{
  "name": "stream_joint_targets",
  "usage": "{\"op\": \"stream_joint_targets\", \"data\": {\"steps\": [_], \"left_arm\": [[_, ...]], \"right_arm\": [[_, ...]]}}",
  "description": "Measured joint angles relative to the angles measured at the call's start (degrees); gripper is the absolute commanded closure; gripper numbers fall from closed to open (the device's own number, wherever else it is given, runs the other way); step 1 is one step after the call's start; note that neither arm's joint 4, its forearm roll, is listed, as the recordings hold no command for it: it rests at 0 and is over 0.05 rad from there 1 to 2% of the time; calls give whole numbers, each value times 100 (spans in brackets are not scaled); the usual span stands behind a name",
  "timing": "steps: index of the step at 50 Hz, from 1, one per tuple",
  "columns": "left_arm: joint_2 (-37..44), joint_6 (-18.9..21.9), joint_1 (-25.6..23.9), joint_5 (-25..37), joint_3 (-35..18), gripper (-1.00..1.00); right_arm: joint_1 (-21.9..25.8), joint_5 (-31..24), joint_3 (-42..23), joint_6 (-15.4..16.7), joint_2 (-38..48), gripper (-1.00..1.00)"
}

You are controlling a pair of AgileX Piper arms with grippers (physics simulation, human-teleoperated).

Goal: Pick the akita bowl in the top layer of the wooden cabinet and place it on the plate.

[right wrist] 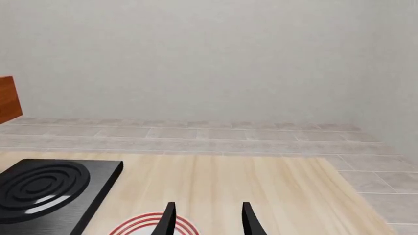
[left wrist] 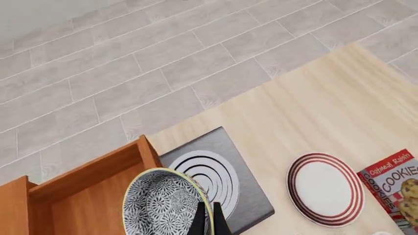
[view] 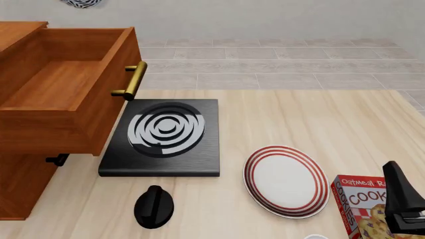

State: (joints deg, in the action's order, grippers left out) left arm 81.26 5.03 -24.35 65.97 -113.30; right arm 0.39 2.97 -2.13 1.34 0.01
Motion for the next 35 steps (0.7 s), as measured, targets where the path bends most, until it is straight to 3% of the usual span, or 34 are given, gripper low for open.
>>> {"op": "stream_joint_targets", "data": {"steps": [35], "left_arm": [[444, 223, -874, 35, -518, 100]], "right_arm": [[36, 41, 14, 80, 0, -100]]}}
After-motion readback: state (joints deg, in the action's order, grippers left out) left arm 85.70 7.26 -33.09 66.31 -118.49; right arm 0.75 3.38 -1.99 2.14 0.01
